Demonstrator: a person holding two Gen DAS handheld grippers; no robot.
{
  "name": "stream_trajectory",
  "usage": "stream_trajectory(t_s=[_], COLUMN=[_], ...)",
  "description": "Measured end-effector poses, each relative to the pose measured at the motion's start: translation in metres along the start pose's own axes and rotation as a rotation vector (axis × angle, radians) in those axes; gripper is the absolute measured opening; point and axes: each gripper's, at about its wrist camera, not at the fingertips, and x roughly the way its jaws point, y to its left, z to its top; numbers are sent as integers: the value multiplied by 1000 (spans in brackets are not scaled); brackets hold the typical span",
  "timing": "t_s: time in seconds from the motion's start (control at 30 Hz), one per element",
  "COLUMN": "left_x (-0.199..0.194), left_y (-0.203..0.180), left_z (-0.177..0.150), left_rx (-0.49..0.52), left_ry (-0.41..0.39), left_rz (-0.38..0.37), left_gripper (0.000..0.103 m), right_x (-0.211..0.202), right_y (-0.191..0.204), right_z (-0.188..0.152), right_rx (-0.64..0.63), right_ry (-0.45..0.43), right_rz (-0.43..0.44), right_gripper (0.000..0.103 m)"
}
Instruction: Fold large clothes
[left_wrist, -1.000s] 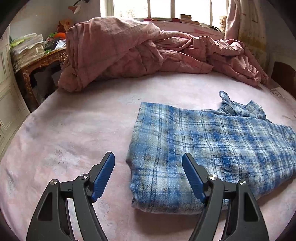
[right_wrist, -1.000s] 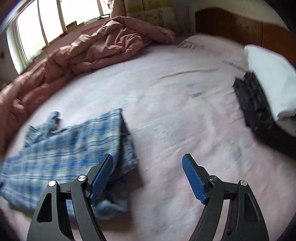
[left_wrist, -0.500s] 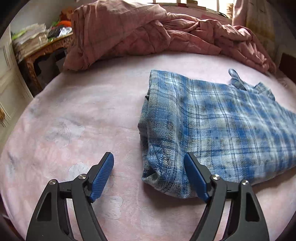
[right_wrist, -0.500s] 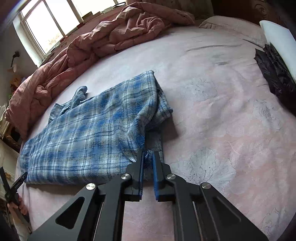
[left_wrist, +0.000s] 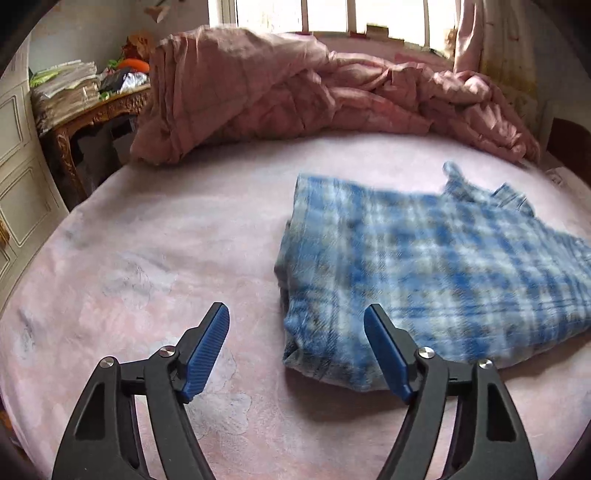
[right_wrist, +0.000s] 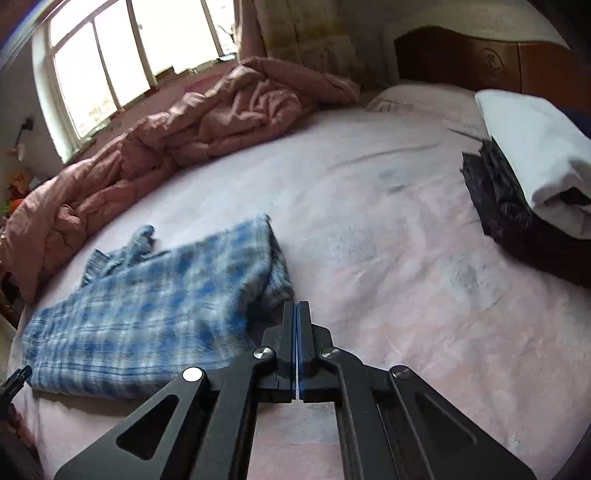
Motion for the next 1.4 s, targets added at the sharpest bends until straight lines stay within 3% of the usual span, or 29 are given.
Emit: stream_trajectory(t_s=[0.1, 0.2, 0.27, 0.37, 0.47, 0.57, 0.73, 0.83, 0.93, 1.0, 1.07, 1.13, 1.23, 1.33, 1.4], left_x=[-23, -41, -41, -34, -22, -12, 12, 10, 4, -3, -11, -18, -26, -29, -29], left_y=[3, 3, 0, -13, -30, -48, -59, -65, -71, -72, -71, -68, -61, -52, -47], left_z=[5, 5, 8, 7, 1, -6, -16, -19, -21, -21, -20, -18, -14, -10, -7], left_rx=[-44, -71, -59, -27, 34, 117, 161, 190, 220, 226, 223, 211, 170, 115, 89], left_ry=[-135, -254, -232, -161, -99, -83, -1, -22, -54, -86, -127, -169, -220, -248, -252], left_rz=[-54, -64, -146, -164, -233, -163, -141, -118, -108, -97, -102, -111, -120, -136, -154], left_gripper=[73, 72, 71, 65, 63, 63, 63, 65, 72, 83, 92, 95, 102, 102, 102], right_x=[-12, -6, 4, 21, 42, 59, 57, 52, 39, 24, 16, 11, 15, 32, 38], right_y=[24, 47, 55, 56, 44, 32, 35, 36, 34, 24, 18, 13, 5, -8, -14], right_z=[-1, -9, -16, -24, -29, -34, -37, -37, -37, -43, -50, -55, -59, -62, -62], right_rx=[-58, -112, -122, -133, -103, -51, -62, -51, -4, 109, 199, 249, 304, 400, 454], right_ry=[-39, -1, 35, 84, 155, 232, 222, 209, 172, 117, 114, 114, 123, 163, 128], right_rz=[98, 155, 156, 107, 61, 76, 57, 44, 43, 67, 124, 144, 130, 192, 211], right_gripper=[0, 0, 1, 1, 1, 1, 1, 2, 15, 25, 41, 54, 57, 60, 60])
